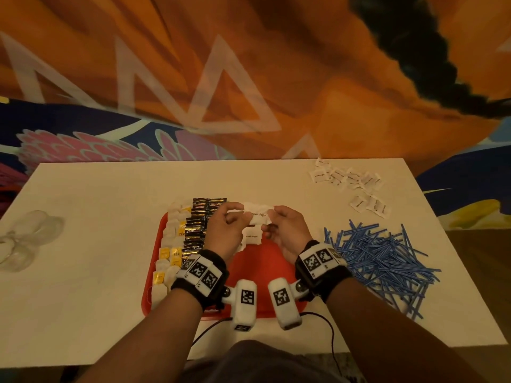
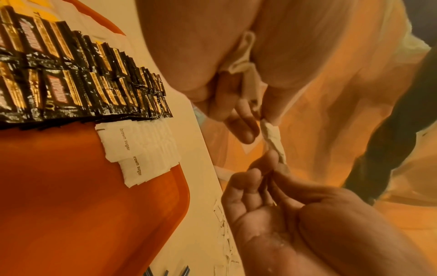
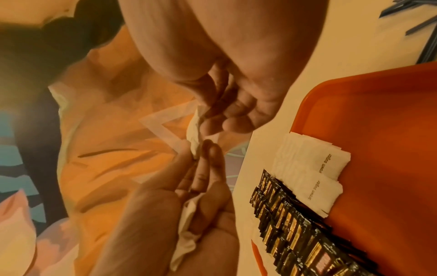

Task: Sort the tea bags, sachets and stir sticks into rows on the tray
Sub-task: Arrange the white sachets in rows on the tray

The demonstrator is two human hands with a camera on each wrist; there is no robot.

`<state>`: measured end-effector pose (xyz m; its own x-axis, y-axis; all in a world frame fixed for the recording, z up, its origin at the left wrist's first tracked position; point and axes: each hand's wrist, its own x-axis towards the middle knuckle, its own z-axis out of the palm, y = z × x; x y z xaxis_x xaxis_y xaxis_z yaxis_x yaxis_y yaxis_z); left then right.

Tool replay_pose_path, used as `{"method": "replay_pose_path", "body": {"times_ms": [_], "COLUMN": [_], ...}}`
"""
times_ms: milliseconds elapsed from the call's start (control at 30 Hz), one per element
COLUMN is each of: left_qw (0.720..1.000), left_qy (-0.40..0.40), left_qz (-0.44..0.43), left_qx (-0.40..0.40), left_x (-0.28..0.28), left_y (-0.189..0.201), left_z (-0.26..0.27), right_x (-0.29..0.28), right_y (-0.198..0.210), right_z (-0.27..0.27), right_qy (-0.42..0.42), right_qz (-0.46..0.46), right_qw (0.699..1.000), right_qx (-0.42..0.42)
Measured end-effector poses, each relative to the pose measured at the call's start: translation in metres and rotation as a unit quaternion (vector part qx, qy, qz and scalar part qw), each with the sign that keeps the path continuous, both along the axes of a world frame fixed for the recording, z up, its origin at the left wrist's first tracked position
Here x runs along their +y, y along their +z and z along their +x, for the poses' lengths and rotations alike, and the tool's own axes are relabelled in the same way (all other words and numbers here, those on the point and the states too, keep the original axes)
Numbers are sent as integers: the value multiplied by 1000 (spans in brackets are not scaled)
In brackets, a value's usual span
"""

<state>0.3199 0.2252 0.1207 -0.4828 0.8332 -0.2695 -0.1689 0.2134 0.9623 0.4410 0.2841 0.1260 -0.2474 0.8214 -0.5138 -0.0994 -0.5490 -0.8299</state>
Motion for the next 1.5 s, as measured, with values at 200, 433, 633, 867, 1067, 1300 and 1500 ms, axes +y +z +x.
{"method": "replay_pose_path", "body": {"times_ms": [200, 433, 633, 867, 1067, 1300, 1500], "left_qw": [999, 993, 991, 987, 985, 983, 980], "left_qy": [23, -36, -48, -66, -28, 15, 44], "left_qz": [20, 10, -11, -36, -101, -138, -161], "left_qx": [42, 108, 125, 142, 140, 121, 105], "left_x": [-3, -7, -10, -11, -17, -39, -54], "left_y": [-3, -7, -13, -26, -45, -60, -68], "left_z": [-6, -15, -23, -32, -42, -67, -87], "right_x": [-4, -7, -2, 7, 12, 16, 20], "right_y": [-11, -11, -17, -40, -74, -132, -145], "right_z": [1, -5, -1, -4, -1, 8, -12], "right_qy": [-2, 77, 66, 91, 101, 135, 136], "right_qz": [121, 156, 131, 30, 24, 10, 9], "right_qw": [990, 983, 988, 991, 983, 948, 932], "right_qx": [-77, -60, -46, -89, -154, -289, -337]}}
